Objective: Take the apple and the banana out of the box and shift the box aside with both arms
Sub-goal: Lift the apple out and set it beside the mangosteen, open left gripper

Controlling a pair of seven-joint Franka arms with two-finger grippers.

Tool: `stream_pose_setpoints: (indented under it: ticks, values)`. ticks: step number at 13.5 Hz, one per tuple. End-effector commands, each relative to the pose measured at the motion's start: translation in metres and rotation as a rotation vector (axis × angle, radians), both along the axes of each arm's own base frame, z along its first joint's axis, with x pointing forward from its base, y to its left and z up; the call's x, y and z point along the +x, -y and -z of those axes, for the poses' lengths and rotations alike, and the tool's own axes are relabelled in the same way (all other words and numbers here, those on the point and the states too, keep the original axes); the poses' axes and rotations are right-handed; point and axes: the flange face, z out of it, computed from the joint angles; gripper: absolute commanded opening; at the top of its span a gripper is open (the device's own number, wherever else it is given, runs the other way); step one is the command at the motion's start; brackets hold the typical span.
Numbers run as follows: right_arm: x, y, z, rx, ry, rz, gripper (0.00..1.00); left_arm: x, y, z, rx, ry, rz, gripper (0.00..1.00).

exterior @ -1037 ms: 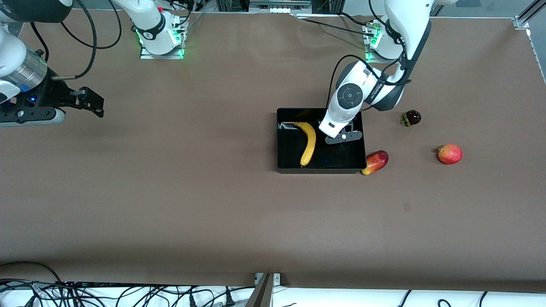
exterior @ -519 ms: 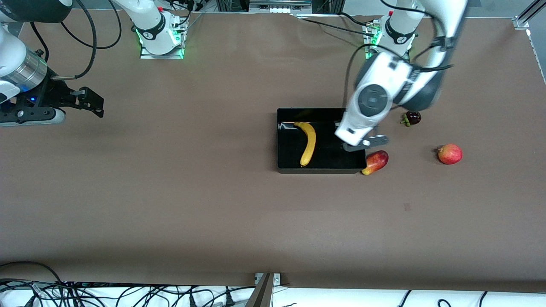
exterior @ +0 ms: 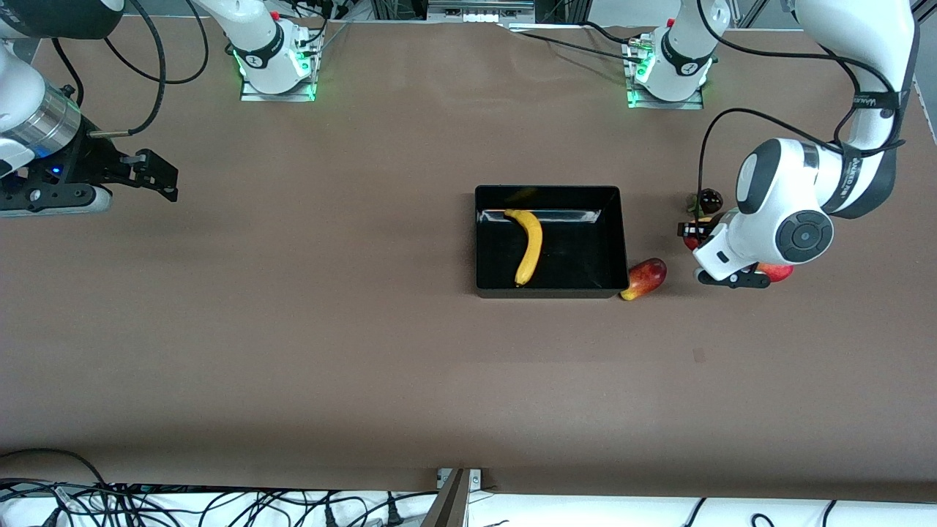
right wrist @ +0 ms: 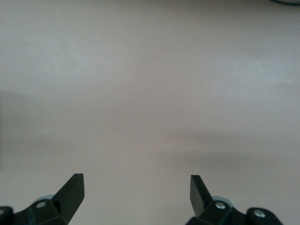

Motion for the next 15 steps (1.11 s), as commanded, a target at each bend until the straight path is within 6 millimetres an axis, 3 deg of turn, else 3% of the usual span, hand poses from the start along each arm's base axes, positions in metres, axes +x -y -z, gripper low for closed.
stream_pose_setpoints:
  ticks: [1, 3, 5, 6, 7, 9, 11, 12, 14, 15]
  values:
    - [0.002, 0.000, -0.003, -0.001, -0.002, 0.005, 1.00, -0.052, 0.004, 0.042, -0.029, 0.085, 0.065, 0.25]
    - [0.002, 0.000, -0.004, -0.001, 0.000, 0.005, 1.00, -0.066, 0.003, 0.062, -0.037, 0.123, 0.066, 0.37]
    - [0.002, 0.000, -0.004, -0.001, 0.000, 0.005, 1.00, -0.069, 0.003, 0.064, -0.038, 0.120, 0.065, 0.52]
    - [0.002, 0.001, -0.004, -0.001, 0.000, 0.006, 1.00, -0.069, 0.003, 0.064, -0.038, 0.120, 0.066, 0.85]
    - [0.002, 0.000, -0.003, -0.001, -0.002, 0.005, 1.00, -0.069, 0.004, 0.063, -0.038, 0.122, 0.065, 1.00]
    - [0.002, 0.000, -0.004, -0.001, 0.000, 0.005, 1.00, -0.065, 0.009, 0.050, -0.041, 0.145, 0.056, 1.00]
    - [0.002, 0.001, -0.004, -0.001, 0.000, 0.006, 1.00, -0.051, 0.026, 0.011, -0.045, 0.185, 0.066, 1.00]
    - [0.002, 0.000, -0.004, -0.001, 0.001, 0.005, 1.00, -0.037, 0.045, -0.013, -0.047, 0.191, 0.083, 1.00]
    - [0.002, 0.000, -0.004, -0.001, 0.001, 0.005, 1.00, -0.013, 0.103, -0.064, -0.037, 0.191, 0.026, 1.00]
    - [0.002, 0.000, -0.005, -0.001, 0.001, 0.005, 1.00, -0.004, 0.131, -0.076, -0.023, 0.181, -0.034, 1.00]
